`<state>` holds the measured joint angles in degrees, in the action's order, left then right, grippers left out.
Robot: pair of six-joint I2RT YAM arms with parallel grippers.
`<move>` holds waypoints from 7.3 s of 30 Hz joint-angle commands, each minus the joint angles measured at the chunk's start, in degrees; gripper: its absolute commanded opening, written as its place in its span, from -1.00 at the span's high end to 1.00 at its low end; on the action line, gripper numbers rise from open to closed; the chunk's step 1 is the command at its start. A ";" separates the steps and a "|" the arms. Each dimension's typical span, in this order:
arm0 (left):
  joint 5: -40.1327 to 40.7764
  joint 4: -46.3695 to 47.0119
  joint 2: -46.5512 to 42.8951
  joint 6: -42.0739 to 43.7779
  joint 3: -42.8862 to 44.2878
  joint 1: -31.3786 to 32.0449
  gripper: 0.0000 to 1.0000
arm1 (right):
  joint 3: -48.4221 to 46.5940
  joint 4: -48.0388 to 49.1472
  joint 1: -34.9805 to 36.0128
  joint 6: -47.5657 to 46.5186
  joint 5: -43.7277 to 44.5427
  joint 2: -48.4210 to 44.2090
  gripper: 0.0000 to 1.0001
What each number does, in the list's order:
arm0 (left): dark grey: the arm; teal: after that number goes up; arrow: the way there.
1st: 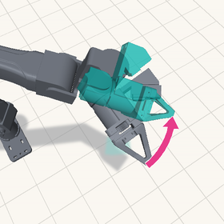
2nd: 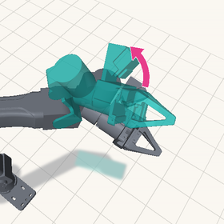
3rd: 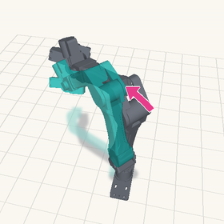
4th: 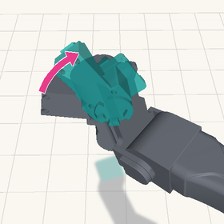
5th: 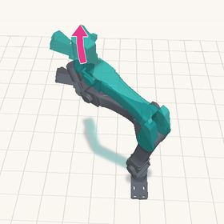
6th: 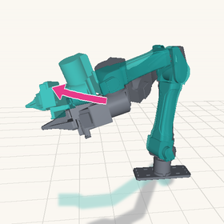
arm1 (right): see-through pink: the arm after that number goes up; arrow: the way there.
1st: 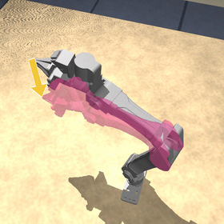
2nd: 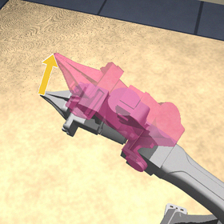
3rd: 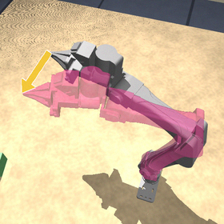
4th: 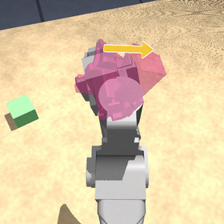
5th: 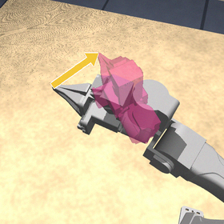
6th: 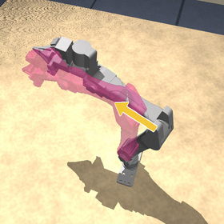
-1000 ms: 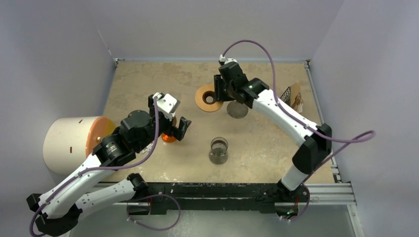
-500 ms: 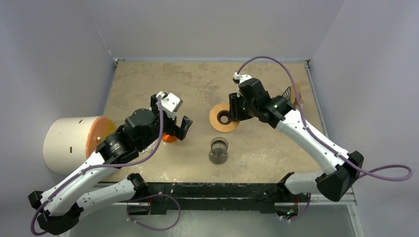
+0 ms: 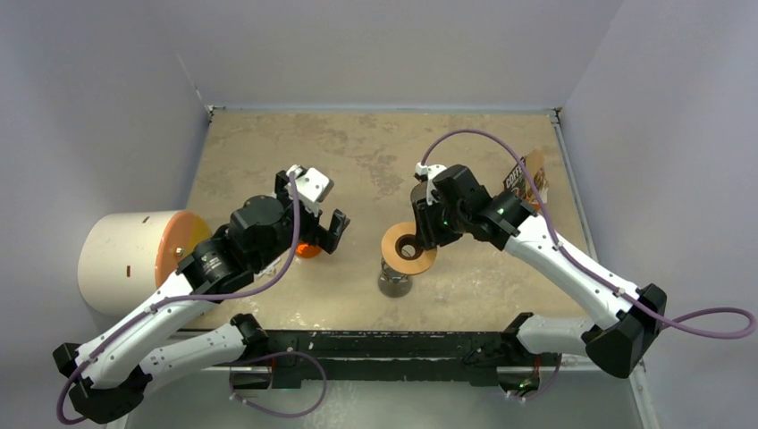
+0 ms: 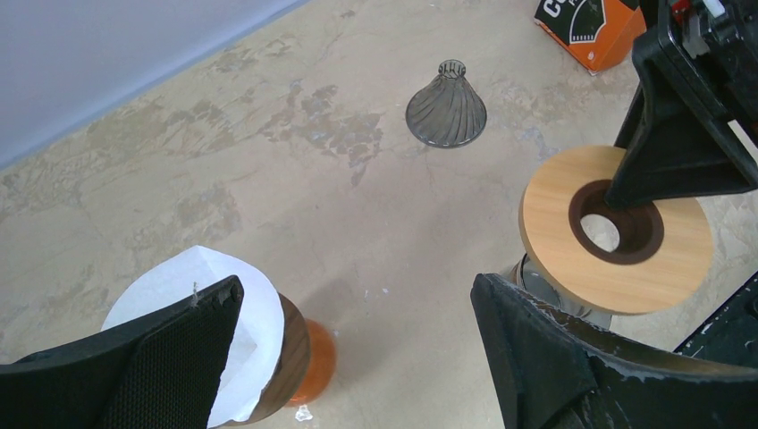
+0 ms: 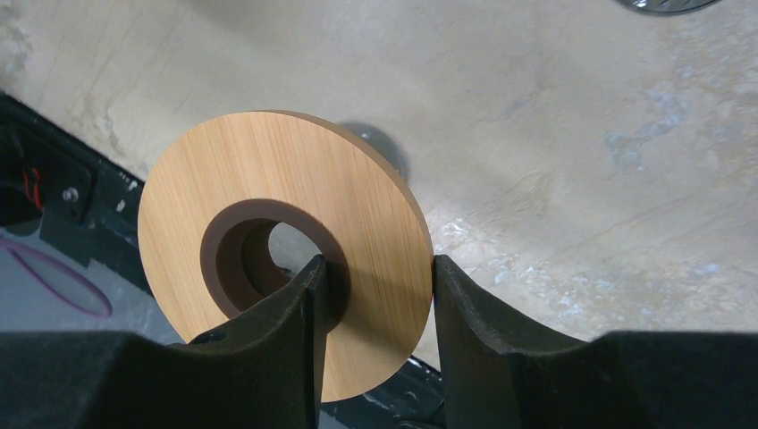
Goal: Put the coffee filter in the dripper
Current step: Place the dripper holder onto the coffee server, then pick up the coffee dripper from the center of the board.
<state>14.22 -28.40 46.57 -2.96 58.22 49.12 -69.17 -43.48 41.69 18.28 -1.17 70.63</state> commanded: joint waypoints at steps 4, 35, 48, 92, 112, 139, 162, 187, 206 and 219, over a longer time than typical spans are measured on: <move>0.28 0.89 0.19 -0.64 0.29 -0.33 -0.99 | 1.99 3.55 2.90 -0.18 -4.41 -1.37 1.00; 0.28 0.89 0.18 -0.64 0.24 -0.34 -0.99 | 8.33 8.85 6.03 1.43 0.30 1.42 1.00; 0.28 0.89 0.19 -0.64 0.23 -0.31 -0.99 | 10.10 10.96 6.08 3.07 2.02 1.26 0.99; -0.51 0.90 -0.25 -0.82 0.32 -0.29 -0.99 | 1.23 1.56 6.04 8.50 14.42 -7.00 -0.36; -0.33 0.83 -0.53 -0.73 0.32 -0.31 -0.99 | -9.65 3.40 -3.52 -0.67 20.84 9.37 -0.38; -0.33 0.81 -0.01 -0.50 0.24 -0.27 -0.99 | -19.99 11.45 -16.93 0.68 11.03 32.09 -0.60; -0.55 0.81 0.31 -0.47 0.24 -0.34 -0.99 | -24.60 11.45 -18.11 1.22 12.73 40.23 -0.30; -0.77 0.78 -0.07 -0.55 0.28 -0.32 -0.99 | -24.53 11.25 -18.31 1.22 12.59 41.15 0.07; -0.77 0.81 0.02 -0.55 0.25 -0.32 -0.99 | -24.75 10.89 -18.31 1.05 12.81 41.90 0.10; -0.82 0.84 -0.16 -0.55 0.27 -0.33 -0.99 | -25.79 10.00 -18.31 0.61 13.34 41.73 0.55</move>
<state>13.74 -28.40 47.00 -2.96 58.22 49.15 -92.16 -32.36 23.59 19.40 10.96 112.44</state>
